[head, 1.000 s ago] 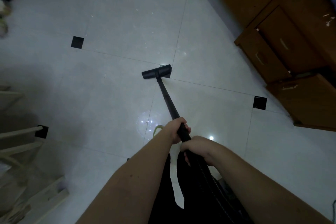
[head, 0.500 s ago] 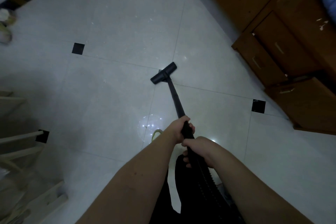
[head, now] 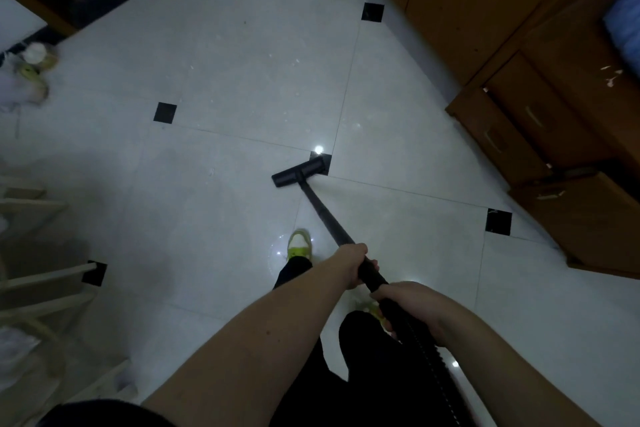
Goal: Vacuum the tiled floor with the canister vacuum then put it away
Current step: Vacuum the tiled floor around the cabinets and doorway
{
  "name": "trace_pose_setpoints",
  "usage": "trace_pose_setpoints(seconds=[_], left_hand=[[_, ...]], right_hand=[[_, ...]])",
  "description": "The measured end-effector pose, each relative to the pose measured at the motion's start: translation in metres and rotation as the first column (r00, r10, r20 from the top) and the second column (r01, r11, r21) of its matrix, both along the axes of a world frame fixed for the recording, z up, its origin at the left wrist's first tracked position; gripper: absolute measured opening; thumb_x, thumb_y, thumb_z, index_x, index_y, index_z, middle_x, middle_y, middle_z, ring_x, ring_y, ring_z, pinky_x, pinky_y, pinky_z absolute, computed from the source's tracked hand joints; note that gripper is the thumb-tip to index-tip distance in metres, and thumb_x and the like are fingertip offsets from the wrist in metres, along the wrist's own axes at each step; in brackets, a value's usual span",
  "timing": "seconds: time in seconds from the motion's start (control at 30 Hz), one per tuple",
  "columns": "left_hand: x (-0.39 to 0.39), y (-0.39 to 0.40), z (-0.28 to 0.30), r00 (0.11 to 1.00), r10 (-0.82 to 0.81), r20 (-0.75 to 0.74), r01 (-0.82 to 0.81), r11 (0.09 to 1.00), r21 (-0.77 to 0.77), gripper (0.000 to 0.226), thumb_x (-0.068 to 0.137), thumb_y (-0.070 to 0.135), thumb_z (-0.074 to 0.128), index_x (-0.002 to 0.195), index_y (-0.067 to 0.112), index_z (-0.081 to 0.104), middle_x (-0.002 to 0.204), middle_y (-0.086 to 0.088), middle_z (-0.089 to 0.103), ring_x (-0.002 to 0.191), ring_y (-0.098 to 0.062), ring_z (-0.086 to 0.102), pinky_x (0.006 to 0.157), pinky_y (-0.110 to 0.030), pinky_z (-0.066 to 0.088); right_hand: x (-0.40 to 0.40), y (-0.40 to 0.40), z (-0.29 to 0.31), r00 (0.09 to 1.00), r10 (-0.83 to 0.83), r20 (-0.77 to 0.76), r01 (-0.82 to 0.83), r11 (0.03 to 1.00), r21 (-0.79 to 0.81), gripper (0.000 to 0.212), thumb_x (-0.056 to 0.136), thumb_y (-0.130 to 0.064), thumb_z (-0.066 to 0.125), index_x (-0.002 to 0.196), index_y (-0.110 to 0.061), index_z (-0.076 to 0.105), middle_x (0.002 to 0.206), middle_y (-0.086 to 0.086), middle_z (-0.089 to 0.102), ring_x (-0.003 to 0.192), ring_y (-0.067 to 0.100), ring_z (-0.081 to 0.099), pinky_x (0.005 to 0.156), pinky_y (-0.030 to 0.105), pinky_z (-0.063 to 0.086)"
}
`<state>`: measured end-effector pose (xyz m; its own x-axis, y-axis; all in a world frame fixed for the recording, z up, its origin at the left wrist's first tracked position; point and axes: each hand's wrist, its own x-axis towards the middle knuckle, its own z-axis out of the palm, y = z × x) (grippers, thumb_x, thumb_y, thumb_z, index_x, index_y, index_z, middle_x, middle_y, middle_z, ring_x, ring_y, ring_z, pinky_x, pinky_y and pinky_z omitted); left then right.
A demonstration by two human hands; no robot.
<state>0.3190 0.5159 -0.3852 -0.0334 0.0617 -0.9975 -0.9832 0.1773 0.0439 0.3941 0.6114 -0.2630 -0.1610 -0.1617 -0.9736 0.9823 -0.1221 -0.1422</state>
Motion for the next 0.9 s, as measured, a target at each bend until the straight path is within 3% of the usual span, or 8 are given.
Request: trace_pose_setpoints(seconds=[0.17, 0.27, 0.37, 0.67, 0.9], left_hand=[[-0.033, -0.032, -0.019, 0.998, -0.046, 0.03, 0.047, 0.998, -0.036, 0.022, 0.097, 0.015, 0.046, 0.113, 0.001, 0.043, 0.079, -0.011, 0.058, 0.062, -0.019, 0.059, 0.051, -0.031, 0.051], [-0.064, -0.058, -0.026, 1.0, -0.026, 0.011, 0.026, 0.999, -0.035, 0.017, 0.096, 0.013, 0.047, 0.108, 0.001, 0.042, 0.075, -0.012, 0.053, 0.061, -0.02, 0.055, 0.052, -0.031, 0.05], [-0.099, -0.079, -0.03, 0.999, -0.035, -0.021, 0.034, 0.999, -0.034, 0.01, 0.095, 0.009, 0.048, 0.098, 0.001, 0.044, 0.07, -0.012, 0.049, 0.057, -0.021, 0.052, 0.051, -0.032, 0.049], [-0.153, -0.097, -0.032, 0.983, -0.182, 0.003, 0.182, 0.983, -0.013, 0.015, 0.096, 0.01, 0.046, 0.107, 0.001, 0.042, 0.073, -0.013, 0.05, 0.058, -0.02, 0.051, 0.038, -0.024, 0.048], [-0.146, -0.103, -0.028, 0.967, -0.253, -0.039, 0.254, 0.966, 0.035, 0.022, 0.096, 0.014, 0.047, 0.11, -0.001, 0.041, 0.07, -0.013, 0.053, 0.055, -0.021, 0.055, 0.049, -0.03, 0.05]], right_hand=[[-0.032, -0.029, -0.008, 0.999, 0.001, 0.046, -0.002, 1.0, 0.007, 0.023, 0.087, -0.019, 0.06, 0.102, -0.002, 0.061, 0.071, 0.009, 0.064, 0.056, 0.02, 0.06, 0.053, 0.029, 0.05], [-0.063, -0.063, -0.011, 0.998, -0.036, 0.051, 0.035, 0.999, 0.023, 0.026, 0.088, -0.018, 0.059, 0.109, -0.004, 0.059, 0.079, 0.013, 0.063, 0.058, 0.021, 0.06, 0.054, 0.029, 0.051], [-0.097, -0.094, -0.01, 0.999, -0.033, 0.042, 0.032, 0.999, 0.013, 0.016, 0.092, -0.014, 0.052, 0.105, -0.005, 0.055, 0.08, 0.012, 0.056, 0.055, 0.019, 0.055, 0.049, 0.027, 0.049], [-0.153, -0.141, -0.012, 0.98, 0.189, 0.062, -0.198, 0.955, 0.221, 0.015, 0.091, -0.015, 0.045, 0.093, -0.003, 0.053, 0.073, 0.013, 0.058, 0.046, 0.02, 0.057, 0.049, 0.029, 0.051], [-0.141, -0.147, -0.003, 0.997, 0.083, -0.004, -0.081, 0.978, 0.192, 0.011, 0.091, -0.012, 0.047, 0.091, -0.003, 0.053, 0.075, 0.013, 0.056, 0.049, 0.019, 0.057, 0.046, 0.028, 0.051]])
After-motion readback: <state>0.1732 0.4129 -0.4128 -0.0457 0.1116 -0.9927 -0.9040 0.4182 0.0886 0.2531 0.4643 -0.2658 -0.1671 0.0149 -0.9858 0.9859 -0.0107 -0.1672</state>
